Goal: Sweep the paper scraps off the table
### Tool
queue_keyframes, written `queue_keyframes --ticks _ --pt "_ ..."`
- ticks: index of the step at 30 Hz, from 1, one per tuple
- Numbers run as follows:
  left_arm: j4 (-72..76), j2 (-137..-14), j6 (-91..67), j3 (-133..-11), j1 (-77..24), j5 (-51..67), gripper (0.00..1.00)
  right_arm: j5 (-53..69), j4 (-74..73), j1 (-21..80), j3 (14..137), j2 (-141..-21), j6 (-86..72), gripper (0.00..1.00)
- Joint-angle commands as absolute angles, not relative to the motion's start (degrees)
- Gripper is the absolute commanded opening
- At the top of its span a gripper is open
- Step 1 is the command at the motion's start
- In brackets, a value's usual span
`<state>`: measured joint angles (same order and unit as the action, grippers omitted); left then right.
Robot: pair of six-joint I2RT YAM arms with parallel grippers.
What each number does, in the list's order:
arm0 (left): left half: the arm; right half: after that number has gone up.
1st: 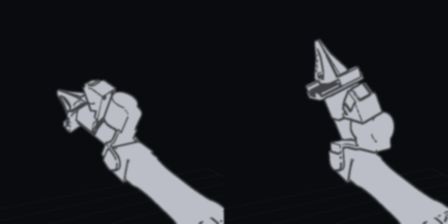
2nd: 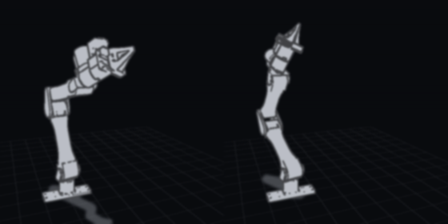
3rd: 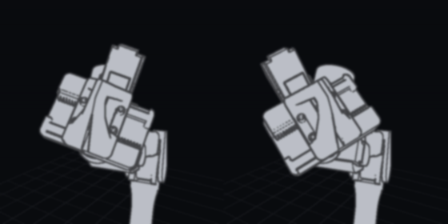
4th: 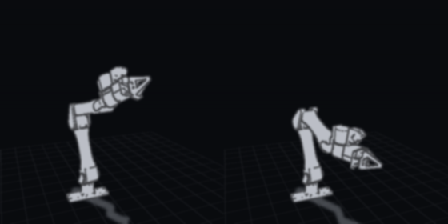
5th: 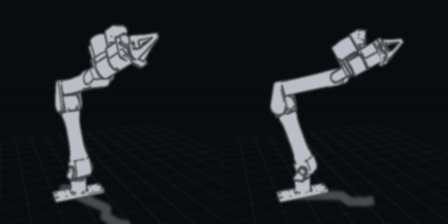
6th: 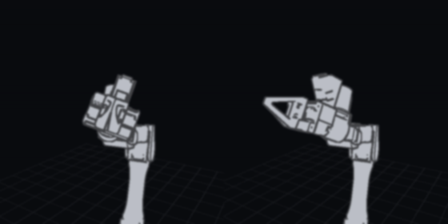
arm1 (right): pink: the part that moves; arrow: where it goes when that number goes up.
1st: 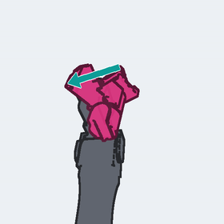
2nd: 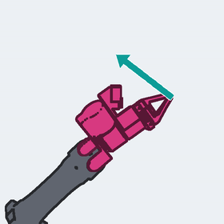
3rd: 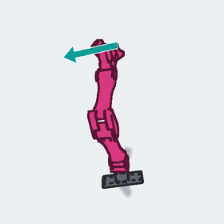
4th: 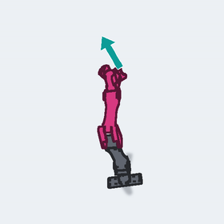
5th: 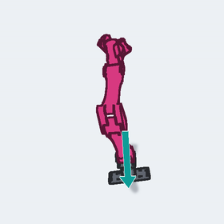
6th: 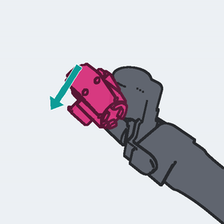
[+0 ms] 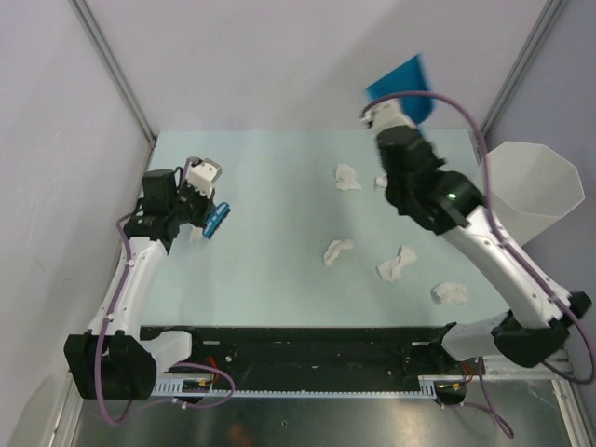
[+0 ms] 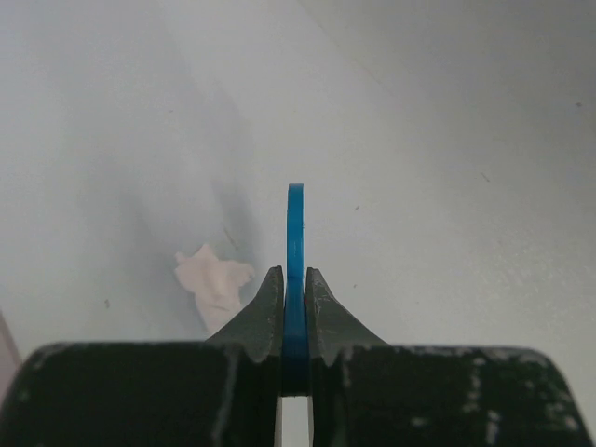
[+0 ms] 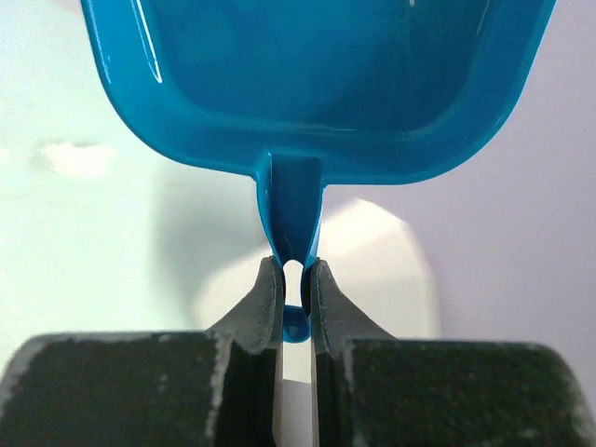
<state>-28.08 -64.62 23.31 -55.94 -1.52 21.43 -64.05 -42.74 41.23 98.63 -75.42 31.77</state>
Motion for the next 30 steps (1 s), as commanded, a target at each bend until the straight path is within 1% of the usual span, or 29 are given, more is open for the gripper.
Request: queue_keyframes --ticks 1,4,5,7,9,12,13,16,22,26,28,30 --pt "-28.30 -62.40 22.24 -55.55 2.28 18.90 0.00 -36.02 -50.73 44.90 94.77 -80.67 8.27 0.00" --pt "-28.83 -62.40 22.15 -56.60 3.42 15.39 0.00 -27.80 -40.98 48.33 86.32 -82.52 6.42 0.00" --pt "-28.92 -62.75 22.15 -56.95 3.60 13.90 0.00 -21.68 -38.35 48.69 85.18 -84.97 5.63 0.00" --pt "-29.00 -63.02 22.32 -57.65 4.22 9.68 0.00 -14.98 -37.01 49.83 84.81 -88.14 2.21 0.00" --pt "-29.09 -63.28 22.59 -57.92 4.57 6.26 0.00 -11.97 -36.65 51.23 84.99 -92.97 0.27 0.00" --pt "-29.00 -64.07 23.03 -58.09 5.27 2.13 0.00 -5.38 -37.70 52.38 85.69 -98.85 -2.71 0.00" --pt "-29.00 -64.42 23.11 -58.10 5.53 0.89 0.00 -1.10 -38.49 52.64 86.22 -100.01 -3.51 0.00" --pt "-28.57 -67.67 23.73 -58.45 5.45 -4.19 0.00 4.29 -40.33 53.52 87.27 -105.10 -5.71 0.00" --pt "-25.23 -74.95 24.96 -59.50 5.36 -8.61 0.00 5.70 -43.85 55.63 89.21 -113.36 -5.71 0.00" --pt "-24.70 -80.50 25.49 -60.91 3.87 -9.40 0.00 7.21 -44.30 56.34 89.82 -115.57 -4.93 0.00" --pt "-24.70 -81.82 25.58 -61.26 2.91 -8.44 0.00 7.21 -44.47 56.43 90.09 -116.01 -4.57 0.00" --pt "-24.61 -83.49 25.66 -61.70 2.03 -4.94 0.00 6.77 -45.43 56.43 91.40 -116.72 -3.87 0.00"
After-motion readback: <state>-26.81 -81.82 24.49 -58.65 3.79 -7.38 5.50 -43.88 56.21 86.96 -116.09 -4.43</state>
